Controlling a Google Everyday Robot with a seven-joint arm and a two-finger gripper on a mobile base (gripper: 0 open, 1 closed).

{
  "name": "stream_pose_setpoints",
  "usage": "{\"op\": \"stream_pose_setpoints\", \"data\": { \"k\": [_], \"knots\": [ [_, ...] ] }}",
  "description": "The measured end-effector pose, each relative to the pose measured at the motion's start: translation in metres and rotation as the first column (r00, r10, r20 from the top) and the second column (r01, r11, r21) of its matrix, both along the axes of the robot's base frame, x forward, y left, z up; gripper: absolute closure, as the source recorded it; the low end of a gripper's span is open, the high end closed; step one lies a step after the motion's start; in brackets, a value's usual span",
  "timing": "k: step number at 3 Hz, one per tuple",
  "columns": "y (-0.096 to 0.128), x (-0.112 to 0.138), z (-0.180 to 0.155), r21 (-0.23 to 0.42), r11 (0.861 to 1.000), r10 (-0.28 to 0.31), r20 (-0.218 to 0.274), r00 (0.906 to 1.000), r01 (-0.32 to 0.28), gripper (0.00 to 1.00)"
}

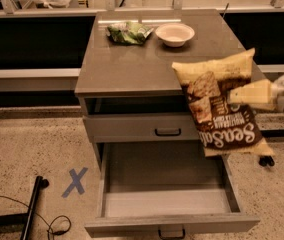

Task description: Pick brown chip bag from middle drawer and place on counter

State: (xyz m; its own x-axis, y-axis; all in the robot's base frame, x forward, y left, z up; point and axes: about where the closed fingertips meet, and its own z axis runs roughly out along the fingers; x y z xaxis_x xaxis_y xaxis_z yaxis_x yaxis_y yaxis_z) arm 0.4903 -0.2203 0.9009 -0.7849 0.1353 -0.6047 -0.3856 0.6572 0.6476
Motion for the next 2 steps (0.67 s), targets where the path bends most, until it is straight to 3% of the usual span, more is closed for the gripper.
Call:
{"op": "stream_pose_setpoints", "data": {
  "k": [1,2],
  "knots": [
    [-0.006,0.037,0.045,-0.014,0.996,-0.088,-0.040,0.9953,0.088,1.00],
    [-0.003,0.047,0.055,0.019,0.992,-0.125,-0.087,0.9884,0.127,1.00]
  ]
}}
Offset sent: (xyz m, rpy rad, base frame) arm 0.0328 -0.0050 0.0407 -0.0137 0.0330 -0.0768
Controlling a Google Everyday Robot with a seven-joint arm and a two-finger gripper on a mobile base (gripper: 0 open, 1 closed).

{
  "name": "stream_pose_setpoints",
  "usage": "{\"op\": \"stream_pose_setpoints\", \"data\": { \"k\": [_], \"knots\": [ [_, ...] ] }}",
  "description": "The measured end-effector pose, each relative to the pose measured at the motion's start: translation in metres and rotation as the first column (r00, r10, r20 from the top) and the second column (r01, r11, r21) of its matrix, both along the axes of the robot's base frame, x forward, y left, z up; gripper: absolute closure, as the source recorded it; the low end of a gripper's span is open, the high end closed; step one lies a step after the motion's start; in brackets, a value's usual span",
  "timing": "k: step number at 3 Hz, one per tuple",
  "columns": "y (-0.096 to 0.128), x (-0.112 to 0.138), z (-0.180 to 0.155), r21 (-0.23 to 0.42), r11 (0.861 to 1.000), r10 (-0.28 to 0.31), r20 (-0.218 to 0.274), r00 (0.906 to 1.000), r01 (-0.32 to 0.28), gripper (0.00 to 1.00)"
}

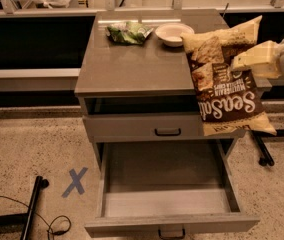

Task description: Pick brown chip bag from middle drawer and place on counter

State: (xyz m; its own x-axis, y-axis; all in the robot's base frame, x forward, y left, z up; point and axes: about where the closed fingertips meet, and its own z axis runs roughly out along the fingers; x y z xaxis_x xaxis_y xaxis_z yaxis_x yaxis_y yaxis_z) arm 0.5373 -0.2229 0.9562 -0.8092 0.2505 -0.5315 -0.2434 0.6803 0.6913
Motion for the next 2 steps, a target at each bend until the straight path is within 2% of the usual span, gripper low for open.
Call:
{"op": "stream_pose_setpoints", "data": {
  "k": [1,2],
  "knots": [
    [0.0000,0.0000,0.0000,0.000,1.000,0.000,0.000,1.0000,0.000,1.00],
    [0.0044,0.0064,0.0047,0.030,0.999,-0.019,-0.013,0.9997,0.019,1.00]
  ]
}}
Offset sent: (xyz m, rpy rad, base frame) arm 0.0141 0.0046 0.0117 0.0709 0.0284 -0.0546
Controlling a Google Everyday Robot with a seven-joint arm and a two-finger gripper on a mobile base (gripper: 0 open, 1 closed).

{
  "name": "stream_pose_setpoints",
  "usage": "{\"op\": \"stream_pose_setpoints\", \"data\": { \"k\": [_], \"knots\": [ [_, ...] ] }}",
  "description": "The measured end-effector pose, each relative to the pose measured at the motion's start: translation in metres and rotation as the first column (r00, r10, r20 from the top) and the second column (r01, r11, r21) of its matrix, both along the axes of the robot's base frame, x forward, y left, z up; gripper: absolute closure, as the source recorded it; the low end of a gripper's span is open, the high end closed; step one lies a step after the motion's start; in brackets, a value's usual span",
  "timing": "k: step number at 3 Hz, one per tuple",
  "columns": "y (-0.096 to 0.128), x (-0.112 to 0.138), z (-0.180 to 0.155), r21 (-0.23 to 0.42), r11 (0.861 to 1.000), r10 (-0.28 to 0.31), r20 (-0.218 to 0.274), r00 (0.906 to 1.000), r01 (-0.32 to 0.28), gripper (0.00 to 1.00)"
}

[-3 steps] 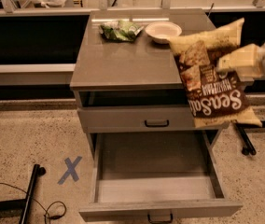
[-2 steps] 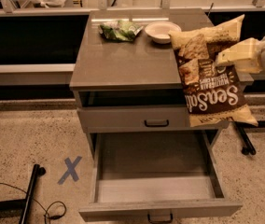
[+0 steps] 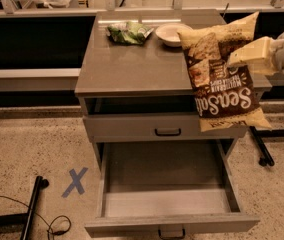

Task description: Pick brown chip bag from middle drawer and place on counter

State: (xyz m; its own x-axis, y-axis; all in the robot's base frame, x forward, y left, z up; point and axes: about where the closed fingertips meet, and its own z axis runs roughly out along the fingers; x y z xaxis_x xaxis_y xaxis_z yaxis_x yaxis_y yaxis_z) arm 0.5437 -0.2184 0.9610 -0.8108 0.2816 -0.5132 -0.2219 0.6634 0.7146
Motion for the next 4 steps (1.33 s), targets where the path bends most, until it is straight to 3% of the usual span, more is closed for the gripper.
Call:
{"op": "stream_pose_setpoints", "data": {
  "k": [1,2,3,4],
  "knots": [
    [0.001,0.026,0.013,0.111,0.992,-0.059,-0.013,0.9982,0.060,1.00],
    [-0.008,0.058,0.016,0.220,0.959,-0.164,-0.075,0.9835,0.177,1.00],
    [-0.032,0.087,0.009,0.297,0.896,-0.286,-0.179,0.9414,0.329,1.00],
    [-0.056,0.112,-0.003,0.332,0.818,-0.396,-0.268,0.8782,0.470,1.00]
  ]
}}
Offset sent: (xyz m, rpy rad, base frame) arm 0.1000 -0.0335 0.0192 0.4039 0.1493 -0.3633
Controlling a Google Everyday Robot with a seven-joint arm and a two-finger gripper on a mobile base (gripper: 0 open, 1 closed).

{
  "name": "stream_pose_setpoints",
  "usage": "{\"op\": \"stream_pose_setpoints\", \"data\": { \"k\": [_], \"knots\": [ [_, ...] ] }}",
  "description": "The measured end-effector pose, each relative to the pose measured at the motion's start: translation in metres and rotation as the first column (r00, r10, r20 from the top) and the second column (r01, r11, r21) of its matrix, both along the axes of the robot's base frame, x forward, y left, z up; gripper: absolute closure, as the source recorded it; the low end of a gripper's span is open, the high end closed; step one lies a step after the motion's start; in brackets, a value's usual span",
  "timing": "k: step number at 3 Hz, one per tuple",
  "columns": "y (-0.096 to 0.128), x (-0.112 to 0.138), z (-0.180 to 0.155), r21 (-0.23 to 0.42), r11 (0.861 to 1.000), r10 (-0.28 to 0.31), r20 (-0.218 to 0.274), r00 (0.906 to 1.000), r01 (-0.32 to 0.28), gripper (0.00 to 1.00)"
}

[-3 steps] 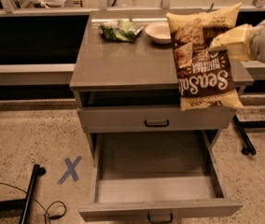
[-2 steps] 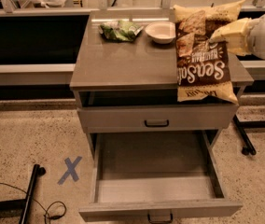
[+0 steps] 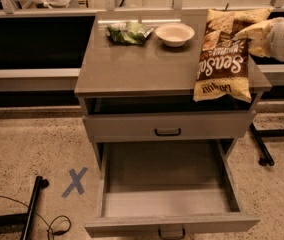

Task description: Pick brown chip bag from middle drawer and place on counter

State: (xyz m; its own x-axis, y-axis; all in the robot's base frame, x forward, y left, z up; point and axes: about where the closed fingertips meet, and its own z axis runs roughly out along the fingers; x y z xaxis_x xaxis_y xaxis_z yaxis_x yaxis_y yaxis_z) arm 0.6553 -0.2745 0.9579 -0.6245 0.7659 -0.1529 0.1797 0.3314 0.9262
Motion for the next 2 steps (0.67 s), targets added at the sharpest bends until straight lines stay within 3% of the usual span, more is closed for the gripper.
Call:
{"op": "stream_pose_setpoints", "data": {
  "k": [1,2],
  "knots": [
    [-0.017,0.029,-0.011,0.058,0.995,-0.076,-0.040,0.9964,0.078,1.00],
    [-0.024,0.066,-0.015,0.086,0.991,-0.094,-0.056,0.9940,0.099,1.00]
  ]
}}
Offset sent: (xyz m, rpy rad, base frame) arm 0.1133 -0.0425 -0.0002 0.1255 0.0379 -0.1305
